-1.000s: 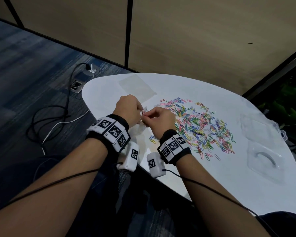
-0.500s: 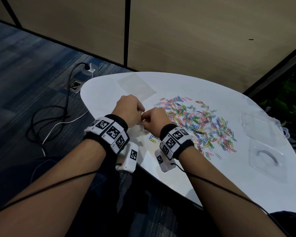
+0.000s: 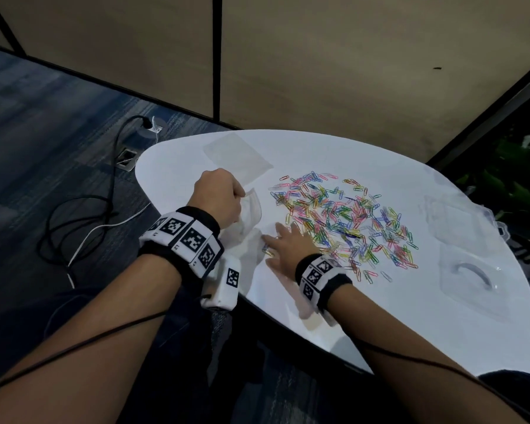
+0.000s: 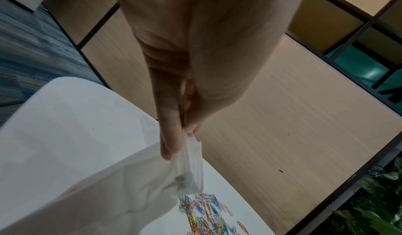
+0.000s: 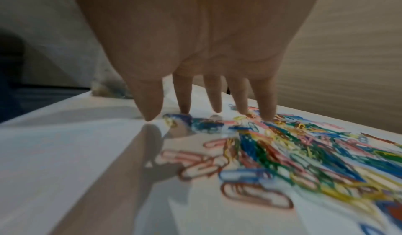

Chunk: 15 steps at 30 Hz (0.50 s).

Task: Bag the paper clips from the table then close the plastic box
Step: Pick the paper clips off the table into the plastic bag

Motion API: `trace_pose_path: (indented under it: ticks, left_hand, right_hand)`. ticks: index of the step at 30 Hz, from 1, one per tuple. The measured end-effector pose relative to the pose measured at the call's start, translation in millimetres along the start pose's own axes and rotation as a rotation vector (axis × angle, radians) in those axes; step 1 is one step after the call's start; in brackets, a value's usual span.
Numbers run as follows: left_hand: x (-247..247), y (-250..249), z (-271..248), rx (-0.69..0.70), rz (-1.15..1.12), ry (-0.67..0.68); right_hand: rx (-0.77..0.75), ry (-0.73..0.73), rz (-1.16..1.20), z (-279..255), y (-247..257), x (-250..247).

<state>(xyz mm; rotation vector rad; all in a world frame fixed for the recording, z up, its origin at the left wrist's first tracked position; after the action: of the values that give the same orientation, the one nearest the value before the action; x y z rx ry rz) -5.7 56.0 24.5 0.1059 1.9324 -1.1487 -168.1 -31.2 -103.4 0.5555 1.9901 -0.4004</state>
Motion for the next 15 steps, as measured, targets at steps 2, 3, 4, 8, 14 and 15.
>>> trace_pose_path:
  ticks: [2, 3, 4, 8, 14, 15]
  left_hand:
    - [1, 0, 1, -0.002, 0.006, 0.01]
    - [2, 1, 1, -0.006, 0.011, 0.018]
    - [2, 0, 1, -0.011, 0.019, 0.026]
    - [7, 0, 1, -0.048, 0.072, 0.059]
    - [10, -1, -1, -0.073, 0.126, 0.103]
    - [11, -1, -1, -0.072, 0.135, 0.106]
  right_hand:
    - [0.062, -0.037, -0.005, -4, -1, 17]
    - [0.085, -0.058, 0.001, -6, -2, 22]
    - [0.091, -0.081, 0.003, -8, -4, 25]
    - [0.037, -0.184, 0.023, -7, -15, 20]
    - [0.25, -0.275, 0.435, -4, -61, -6]
    - [0.314, -0.313, 0.594, -6, -71, -11]
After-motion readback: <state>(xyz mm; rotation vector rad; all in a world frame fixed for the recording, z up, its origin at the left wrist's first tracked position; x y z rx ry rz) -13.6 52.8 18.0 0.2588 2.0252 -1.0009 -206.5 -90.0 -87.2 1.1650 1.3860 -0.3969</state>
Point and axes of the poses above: each hand's wrist, its own z-axis towards the middle knuckle, its own x-axis out of the palm, y = z × x, the point moved 4 cm from there along z, towards the middle knuckle, and after that the axes turned 3 degrees about -x, right-handed, at the moved point
